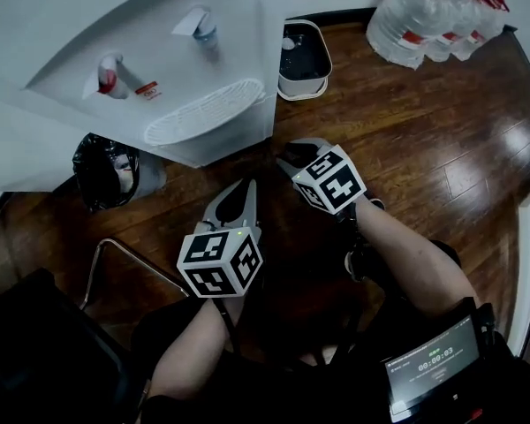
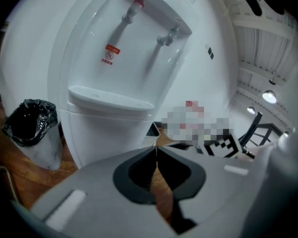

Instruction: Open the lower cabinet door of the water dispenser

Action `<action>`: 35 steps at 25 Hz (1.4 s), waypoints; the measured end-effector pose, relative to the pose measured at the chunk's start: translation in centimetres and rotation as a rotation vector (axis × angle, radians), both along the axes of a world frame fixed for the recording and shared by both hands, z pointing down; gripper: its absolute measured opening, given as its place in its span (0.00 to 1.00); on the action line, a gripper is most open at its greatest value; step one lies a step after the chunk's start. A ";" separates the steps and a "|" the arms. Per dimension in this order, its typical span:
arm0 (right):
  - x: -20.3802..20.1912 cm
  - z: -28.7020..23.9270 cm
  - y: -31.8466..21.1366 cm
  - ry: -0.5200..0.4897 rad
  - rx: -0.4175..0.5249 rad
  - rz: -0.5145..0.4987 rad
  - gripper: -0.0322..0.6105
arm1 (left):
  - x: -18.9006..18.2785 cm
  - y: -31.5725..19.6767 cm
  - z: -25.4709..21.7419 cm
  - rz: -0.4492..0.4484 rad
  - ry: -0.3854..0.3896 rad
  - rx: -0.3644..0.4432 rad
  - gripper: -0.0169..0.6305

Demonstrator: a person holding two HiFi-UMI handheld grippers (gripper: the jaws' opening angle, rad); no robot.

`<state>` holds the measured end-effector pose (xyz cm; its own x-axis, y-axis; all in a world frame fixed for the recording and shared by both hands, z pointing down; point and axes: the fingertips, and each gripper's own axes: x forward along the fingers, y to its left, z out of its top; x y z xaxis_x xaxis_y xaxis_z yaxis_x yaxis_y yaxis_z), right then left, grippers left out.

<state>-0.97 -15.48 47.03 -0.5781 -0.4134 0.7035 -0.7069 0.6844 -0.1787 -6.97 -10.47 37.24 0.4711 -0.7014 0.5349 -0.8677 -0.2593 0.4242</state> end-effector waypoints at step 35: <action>-2.9 12.7 -11.5 0.074 -0.019 -0.379 0.51 | 2.5 -5.3 4.0 0.119 -0.022 -0.172 0.23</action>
<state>-3.90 -26.97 59.69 -0.6350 -0.1669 0.7542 -0.4160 0.8966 -0.1518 -4.48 -15.75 41.27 0.5319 -0.5389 0.6531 -0.8449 -0.2858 0.4522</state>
